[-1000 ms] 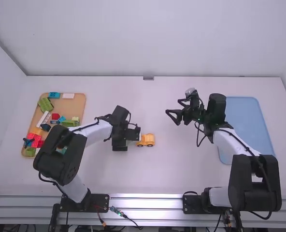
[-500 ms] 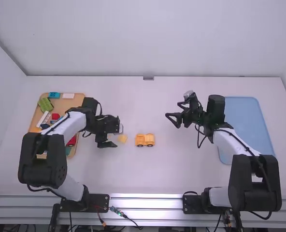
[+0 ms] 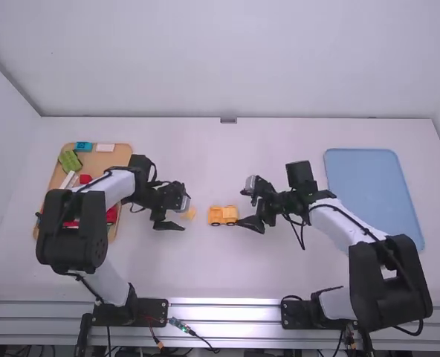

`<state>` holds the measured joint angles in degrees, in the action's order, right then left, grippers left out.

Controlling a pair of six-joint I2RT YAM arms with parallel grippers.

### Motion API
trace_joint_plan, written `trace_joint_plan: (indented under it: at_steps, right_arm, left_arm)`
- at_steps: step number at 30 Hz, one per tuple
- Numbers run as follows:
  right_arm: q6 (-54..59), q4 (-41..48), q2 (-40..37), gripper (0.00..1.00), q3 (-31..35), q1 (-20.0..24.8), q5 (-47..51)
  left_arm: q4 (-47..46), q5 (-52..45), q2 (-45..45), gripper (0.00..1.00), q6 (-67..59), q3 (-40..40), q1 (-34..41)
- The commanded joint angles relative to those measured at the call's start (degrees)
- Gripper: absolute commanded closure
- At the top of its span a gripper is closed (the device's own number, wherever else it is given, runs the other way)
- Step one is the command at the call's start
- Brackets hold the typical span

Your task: Assemble lego blocks to make yellow taxi

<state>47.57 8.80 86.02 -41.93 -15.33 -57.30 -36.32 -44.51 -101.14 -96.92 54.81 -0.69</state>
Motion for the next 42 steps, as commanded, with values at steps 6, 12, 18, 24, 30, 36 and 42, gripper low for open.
trace_joint_plan:
  at_steps: [6, 12, 18, 24, 30, 36, 42]
  right_arm:
    - [2.3, -12.5, 11.3, 0.0, 2.1, -5.0, -1.1]
    - [-1.2, -25.4, 20.7, 0.01, 4.3, -7.4, -1.9]
    - [-8.0, -35.9, 24.0, 0.0, 6.8, -7.7, 5.6]
    - [-14.3, -46.3, 26.0, 0.0, 8.6, -5.3, 3.5]
    - [-15.3, -48.4, 19.9, 0.0, 8.6, -4.2, -4.0]
    - [-13.9, -43.3, 16.3, 0.0, 8.6, -6.2, 9.7]
    - [-12.6, -41.4, 19.0, 0.0, 8.5, -6.9, 13.3]
  left_arm:
    - [3.4, -2.6, -3.0, 0.01, 4.9, 0.0, 0.4]
    - [3.5, -2.6, -5.2, 0.01, 2.4, 0.0, 0.3]
    - [6.5, -2.1, -7.3, 0.01, 2.9, 0.0, 0.1]
    - [7.7, -2.4, -9.4, 0.01, 3.0, 0.0, 0.5]
    - [7.7, -1.8, -9.4, 0.01, 3.0, 0.0, 0.3]
    - [10.0, -0.4, -9.4, 0.01, 3.0, 0.0, 0.7]
    - [10.3, -0.1, -9.4, 0.01, 4.2, 0.0, 0.7]
